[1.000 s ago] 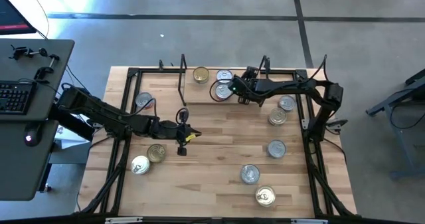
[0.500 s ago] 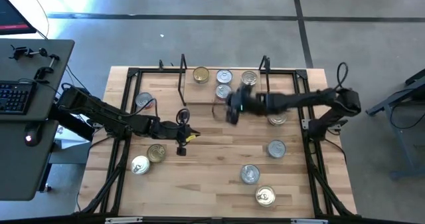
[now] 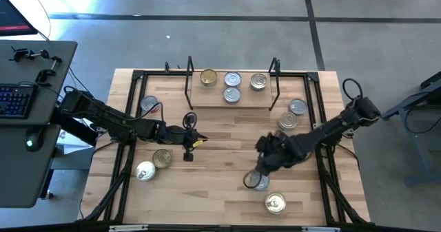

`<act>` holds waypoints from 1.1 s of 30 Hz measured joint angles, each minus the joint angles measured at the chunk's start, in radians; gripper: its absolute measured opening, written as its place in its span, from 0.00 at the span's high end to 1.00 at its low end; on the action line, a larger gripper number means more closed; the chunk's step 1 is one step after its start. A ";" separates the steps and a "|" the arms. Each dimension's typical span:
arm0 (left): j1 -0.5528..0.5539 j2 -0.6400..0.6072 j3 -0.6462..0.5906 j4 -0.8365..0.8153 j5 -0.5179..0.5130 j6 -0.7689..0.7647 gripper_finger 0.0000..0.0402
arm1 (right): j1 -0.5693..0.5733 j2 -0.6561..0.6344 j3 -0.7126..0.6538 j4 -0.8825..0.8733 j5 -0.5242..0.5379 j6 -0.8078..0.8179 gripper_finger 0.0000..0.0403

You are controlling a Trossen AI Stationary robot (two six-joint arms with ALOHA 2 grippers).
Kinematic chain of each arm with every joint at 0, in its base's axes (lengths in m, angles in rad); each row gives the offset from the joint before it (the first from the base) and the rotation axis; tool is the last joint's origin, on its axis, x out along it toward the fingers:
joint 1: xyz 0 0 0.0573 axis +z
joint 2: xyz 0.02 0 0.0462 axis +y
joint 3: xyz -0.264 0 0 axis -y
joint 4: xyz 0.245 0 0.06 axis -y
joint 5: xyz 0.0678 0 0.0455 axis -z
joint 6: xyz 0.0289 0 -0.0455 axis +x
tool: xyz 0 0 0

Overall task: Stack canned seafood by type on shelf
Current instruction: Put the blue-pink tuna can and align with the other blue tuna can on the shelf

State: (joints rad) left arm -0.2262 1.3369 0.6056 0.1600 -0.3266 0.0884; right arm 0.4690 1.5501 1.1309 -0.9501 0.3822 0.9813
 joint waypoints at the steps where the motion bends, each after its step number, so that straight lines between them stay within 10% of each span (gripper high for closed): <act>1: 0.000 0.000 0.000 0.009 0.000 0.008 0.95 | 0.018 0.000 0.000 -0.019 0.004 0.059 0.32; 13: 0.000 0.000 0.000 0.101 0.001 0.070 0.95 | 0.240 0.000 0.000 -0.119 0.268 0.270 0.32; 33: 0.000 0.000 0.000 0.106 0.001 0.046 0.95 | 0.210 0.000 0.000 -0.228 0.256 0.205 0.32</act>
State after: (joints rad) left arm -0.2260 1.3369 0.6056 0.2661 -0.3252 0.1345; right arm 0.6787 1.5501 1.1309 -1.1782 0.6383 1.1865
